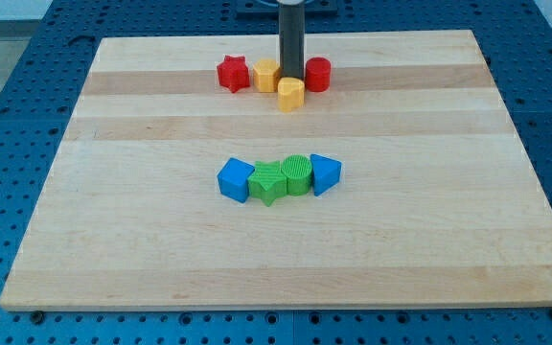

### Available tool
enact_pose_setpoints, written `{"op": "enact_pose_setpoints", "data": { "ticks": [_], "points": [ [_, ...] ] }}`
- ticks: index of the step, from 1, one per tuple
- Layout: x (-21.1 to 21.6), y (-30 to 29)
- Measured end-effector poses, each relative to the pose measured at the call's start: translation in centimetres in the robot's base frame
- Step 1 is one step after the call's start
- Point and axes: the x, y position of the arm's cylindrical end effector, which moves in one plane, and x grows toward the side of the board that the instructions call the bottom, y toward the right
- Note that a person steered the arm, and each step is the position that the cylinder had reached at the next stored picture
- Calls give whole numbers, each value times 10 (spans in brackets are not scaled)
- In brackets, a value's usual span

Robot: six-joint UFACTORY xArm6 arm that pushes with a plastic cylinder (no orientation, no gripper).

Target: Move the red circle slightly down

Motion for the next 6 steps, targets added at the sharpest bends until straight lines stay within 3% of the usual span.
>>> {"op": "enact_pose_setpoints", "data": {
  "ticks": [2, 4, 6],
  "points": [
    [30, 10],
    [21, 138],
    [-70, 140]
  ]
}}
